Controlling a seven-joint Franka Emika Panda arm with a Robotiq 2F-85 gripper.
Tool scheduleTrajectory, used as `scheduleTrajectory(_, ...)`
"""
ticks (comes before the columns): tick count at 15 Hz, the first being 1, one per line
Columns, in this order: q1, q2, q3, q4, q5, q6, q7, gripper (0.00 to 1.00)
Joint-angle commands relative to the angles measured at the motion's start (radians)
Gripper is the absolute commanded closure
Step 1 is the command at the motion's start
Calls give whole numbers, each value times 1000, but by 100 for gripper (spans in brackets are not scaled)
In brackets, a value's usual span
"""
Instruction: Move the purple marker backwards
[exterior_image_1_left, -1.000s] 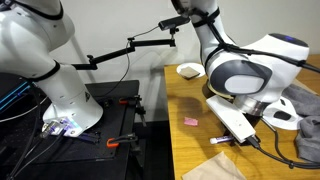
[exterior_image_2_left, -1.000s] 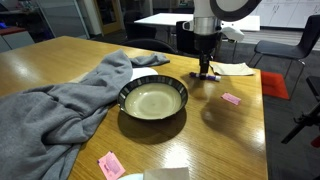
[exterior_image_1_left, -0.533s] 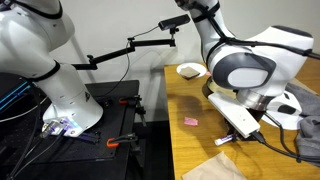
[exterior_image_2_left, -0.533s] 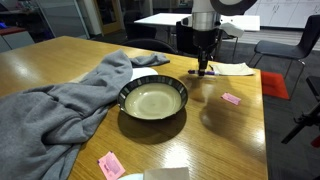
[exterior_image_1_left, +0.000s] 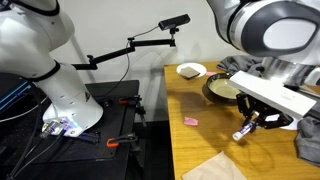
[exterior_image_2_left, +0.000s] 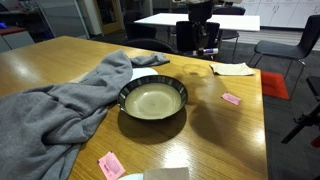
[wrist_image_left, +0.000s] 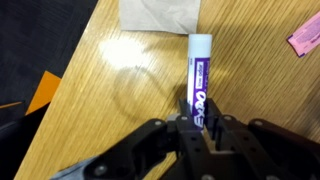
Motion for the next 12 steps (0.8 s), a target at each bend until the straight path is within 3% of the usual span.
scheduleTrajectory(1, -3, 7, 8, 94, -40, -113, -170, 95)
scheduleTrajectory(4, -3, 20, 13, 150, -43, -150, -331, 95)
scheduleTrajectory(12, -8, 90, 12, 238, -53, -122, -732, 95)
